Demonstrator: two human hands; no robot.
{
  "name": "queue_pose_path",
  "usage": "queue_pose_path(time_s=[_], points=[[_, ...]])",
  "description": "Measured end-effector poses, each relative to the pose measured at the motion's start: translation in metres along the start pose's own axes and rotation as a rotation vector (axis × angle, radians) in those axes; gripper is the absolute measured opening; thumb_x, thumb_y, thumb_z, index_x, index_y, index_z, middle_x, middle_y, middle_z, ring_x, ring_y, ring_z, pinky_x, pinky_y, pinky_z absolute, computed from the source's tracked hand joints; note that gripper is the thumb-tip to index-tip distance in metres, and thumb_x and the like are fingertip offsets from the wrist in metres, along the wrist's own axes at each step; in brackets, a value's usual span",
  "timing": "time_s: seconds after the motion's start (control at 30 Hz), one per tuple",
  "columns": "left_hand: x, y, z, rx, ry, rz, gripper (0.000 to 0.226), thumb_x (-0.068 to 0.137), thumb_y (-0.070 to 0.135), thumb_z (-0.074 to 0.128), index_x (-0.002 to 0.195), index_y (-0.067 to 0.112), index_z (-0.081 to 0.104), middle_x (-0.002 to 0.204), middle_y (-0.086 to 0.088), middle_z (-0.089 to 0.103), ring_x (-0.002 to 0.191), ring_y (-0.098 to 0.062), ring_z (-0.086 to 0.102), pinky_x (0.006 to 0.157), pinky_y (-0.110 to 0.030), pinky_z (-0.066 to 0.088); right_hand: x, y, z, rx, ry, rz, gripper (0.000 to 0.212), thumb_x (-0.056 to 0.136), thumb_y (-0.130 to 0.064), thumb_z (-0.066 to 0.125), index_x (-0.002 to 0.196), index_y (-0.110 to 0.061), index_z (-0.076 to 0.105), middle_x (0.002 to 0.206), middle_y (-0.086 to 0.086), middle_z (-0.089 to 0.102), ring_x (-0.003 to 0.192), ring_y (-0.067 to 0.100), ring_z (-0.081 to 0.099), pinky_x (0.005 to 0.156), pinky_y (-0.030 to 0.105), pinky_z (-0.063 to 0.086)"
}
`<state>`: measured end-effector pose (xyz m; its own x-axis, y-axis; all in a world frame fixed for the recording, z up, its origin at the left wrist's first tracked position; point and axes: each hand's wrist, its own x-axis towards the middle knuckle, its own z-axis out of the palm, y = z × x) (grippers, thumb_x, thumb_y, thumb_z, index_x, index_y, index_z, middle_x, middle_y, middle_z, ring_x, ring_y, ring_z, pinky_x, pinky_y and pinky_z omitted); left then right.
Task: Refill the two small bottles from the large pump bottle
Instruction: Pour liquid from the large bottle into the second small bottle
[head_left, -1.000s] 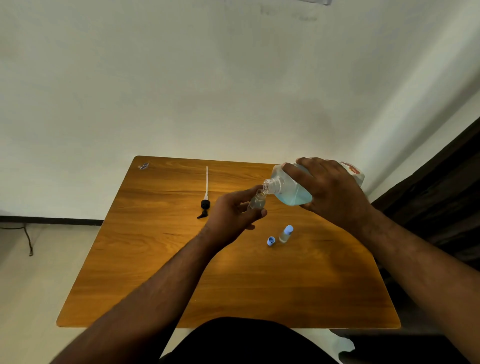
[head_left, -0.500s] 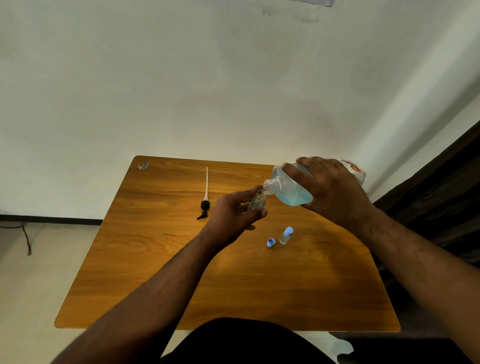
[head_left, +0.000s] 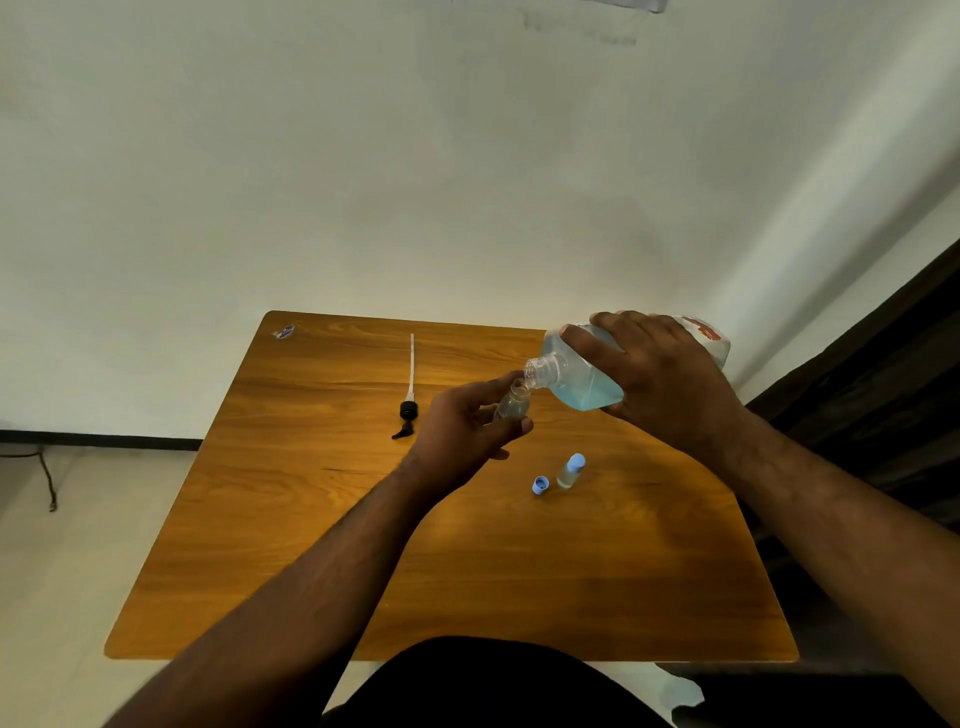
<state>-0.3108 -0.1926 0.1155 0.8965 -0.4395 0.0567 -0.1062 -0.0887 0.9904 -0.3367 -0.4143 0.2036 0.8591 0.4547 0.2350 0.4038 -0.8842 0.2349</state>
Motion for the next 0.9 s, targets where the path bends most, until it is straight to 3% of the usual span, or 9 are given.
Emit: queue_pose_path(time_s=[0.27,0.67,0.8,0.9], points=[[-0.002,0.0,-0.002,-0.007,-0.002,0.004,0.057,0.083,0.014,0.074,0.135,0.026,0.053,0.115,0.021,0.061,0.103,-0.012,0.068,0.063,-0.028,0.061,0.0,-0.003,0.001,0.008,0.014,0.015,0.086,0.057,-0.023,0.088,0.132,-0.012,0.047,0.119,0.023,0.06,0.104,0.039,0.06,0.083,0.055,0.051],[-0.008,0.001,-0.005,-0.044,0.014,0.021,0.055,0.083,0.011,0.074,0.133,0.022,0.056,0.125,0.009,0.063,0.104,-0.012,0.067,0.064,-0.036,0.062,-0.01,-0.017,0.025,0.268,0.082,0.144,0.085,0.065,-0.029,0.085,0.137,-0.013,0.043,0.128,0.014,0.057,0.112,0.029,0.057,0.087,0.049,0.053],[-0.013,-0.004,-0.007,-0.053,0.018,0.03,0.051,0.083,0.009,0.074,0.13,0.02,0.059,0.125,0.002,0.065,0.111,-0.015,0.065,0.073,-0.034,0.061,-0.01,-0.028,0.043,0.501,0.148,0.318,0.092,0.063,-0.028,0.087,0.139,-0.018,0.037,0.134,0.009,0.053,0.115,0.025,0.054,0.083,0.038,0.056],[-0.016,-0.008,-0.01,-0.037,0.043,0.045,0.05,0.081,0.008,0.074,0.128,0.016,0.06,0.125,0.0,0.065,0.117,-0.009,0.061,0.094,-0.033,0.055,-0.004,-0.035,0.058,0.7,0.157,0.453,0.095,0.061,-0.027,0.087,0.139,-0.024,0.033,0.137,0.005,0.049,0.117,0.019,0.049,0.083,0.028,0.052]])
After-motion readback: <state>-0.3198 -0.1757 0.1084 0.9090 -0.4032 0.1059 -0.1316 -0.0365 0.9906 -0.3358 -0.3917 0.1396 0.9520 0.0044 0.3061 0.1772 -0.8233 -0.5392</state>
